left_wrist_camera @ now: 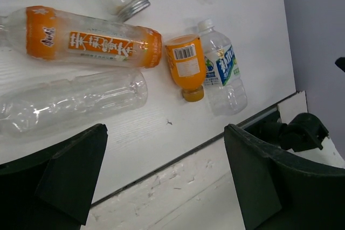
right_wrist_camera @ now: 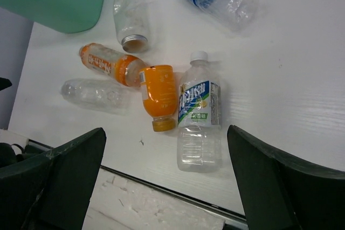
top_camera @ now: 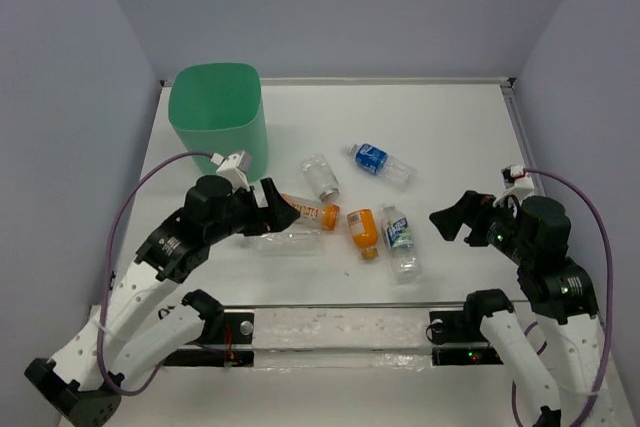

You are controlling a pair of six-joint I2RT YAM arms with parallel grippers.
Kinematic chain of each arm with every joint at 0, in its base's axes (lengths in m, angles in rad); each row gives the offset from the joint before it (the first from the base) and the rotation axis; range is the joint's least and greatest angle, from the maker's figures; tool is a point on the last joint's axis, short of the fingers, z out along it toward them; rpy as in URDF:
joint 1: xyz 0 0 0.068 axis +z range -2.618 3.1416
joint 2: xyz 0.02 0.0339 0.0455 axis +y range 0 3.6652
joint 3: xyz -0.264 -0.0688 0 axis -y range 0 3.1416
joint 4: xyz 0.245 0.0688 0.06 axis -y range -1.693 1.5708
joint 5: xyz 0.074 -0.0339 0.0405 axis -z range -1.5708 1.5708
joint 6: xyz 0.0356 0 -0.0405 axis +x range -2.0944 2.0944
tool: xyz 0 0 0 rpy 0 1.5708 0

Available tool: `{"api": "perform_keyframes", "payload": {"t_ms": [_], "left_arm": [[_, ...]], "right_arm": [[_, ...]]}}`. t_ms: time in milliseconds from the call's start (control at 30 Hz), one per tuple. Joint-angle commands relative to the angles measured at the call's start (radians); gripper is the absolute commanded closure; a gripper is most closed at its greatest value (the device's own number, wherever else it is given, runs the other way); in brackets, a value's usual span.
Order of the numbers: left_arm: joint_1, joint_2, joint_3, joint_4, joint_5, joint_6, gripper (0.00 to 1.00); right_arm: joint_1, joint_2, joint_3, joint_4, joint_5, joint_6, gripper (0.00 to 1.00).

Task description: Put the plastic bottles in the bin

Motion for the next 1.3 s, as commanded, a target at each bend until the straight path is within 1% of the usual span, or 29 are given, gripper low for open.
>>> {"api": "perform_keyframes", "payload": {"t_ms": [0, 67, 100, 133, 167, 267, 300, 333, 367, 433, 500, 533, 600, 700, 800, 967, 1267], "left_arm": [[-0.23, 0.084, -0.003, 0.137, -0.207, -0.072, 0.01], [-0.322, 0.142, 0.008, 0.143, -0.313, -0.093, 0.01], [-0.362, 0.173, 0.028, 0.142, -0.397, -0.1, 0.01], [-0.425, 0.228, 0.039, 0.142, -0.436, -0.106, 0.01], [-0.453, 0.251, 0.054, 0.145, -0.5, -0.116, 0.01], [-0.537, 0.333, 0.065, 0.205, -0.527, -0.13, 0.01], [-0.562, 0.386, 0.075, 0.249, -0.531, -0.135, 0.01], [-0.583, 0.422, 0.092, 0.26, -0.544, -0.135, 0.01], [-0.62, 0.493, 0.129, 0.266, -0.576, -0.141, 0.01], [-0.648, 0.563, 0.163, 0.28, -0.582, -0.153, 0.01], [-0.654, 0.65, 0.196, 0.306, -0.593, -0.167, 0.01], [-0.656, 0.678, 0.204, 0.311, -0.6, -0.179, 0.01], [-0.656, 0.751, 0.236, 0.311, -0.623, -0.195, 0.01], [-0.656, 0.825, 0.27, 0.323, -0.649, -0.218, 0.01], [-0.656, 0.87, 0.276, 0.341, -0.706, -0.242, 0.01], [-0.656, 0.929, 0.284, 0.369, -0.792, -0.264, 0.01], [-0.653, 1.051, 0.325, 0.41, -0.807, -0.244, 0.01]], "right_arm": [[-0.002, 0.079, -0.027, 0.059, -0.012, 0.023, 0.0], [-0.002, 0.11, -0.036, 0.084, -0.012, 0.023, 0.0], [-0.002, 0.125, -0.042, 0.092, -0.012, 0.025, 0.0], [-0.002, 0.151, -0.056, 0.111, -0.017, 0.028, 0.0], [-0.002, 0.165, -0.065, 0.121, -0.022, 0.031, 0.0], [-0.002, 0.207, -0.096, 0.156, -0.034, 0.041, 0.0], [-0.002, 0.213, -0.101, 0.162, -0.032, 0.046, 0.0], [-0.002, 0.221, -0.107, 0.168, -0.028, 0.049, 0.0], [-0.002, 0.233, -0.117, 0.184, -0.029, 0.052, 0.0], [0.011, 0.244, -0.148, 0.217, -0.028, 0.072, 0.0], [0.032, 0.26, -0.171, 0.237, -0.016, 0.084, 0.0], [0.062, 0.267, -0.174, 0.249, -0.006, 0.095, 0.0], [0.09, 0.277, -0.188, 0.263, 0.038, 0.112, 0.0], [0.141, 0.308, -0.21, 0.3, 0.055, 0.13, 0.0], [0.156, 0.316, -0.239, 0.32, 0.086, 0.143, 0.0], [0.166, 0.345, -0.26, 0.358, 0.089, 0.144, 0.0], [0.196, 0.417, -0.289, 0.414, 0.106, 0.138, 0.0]]}}
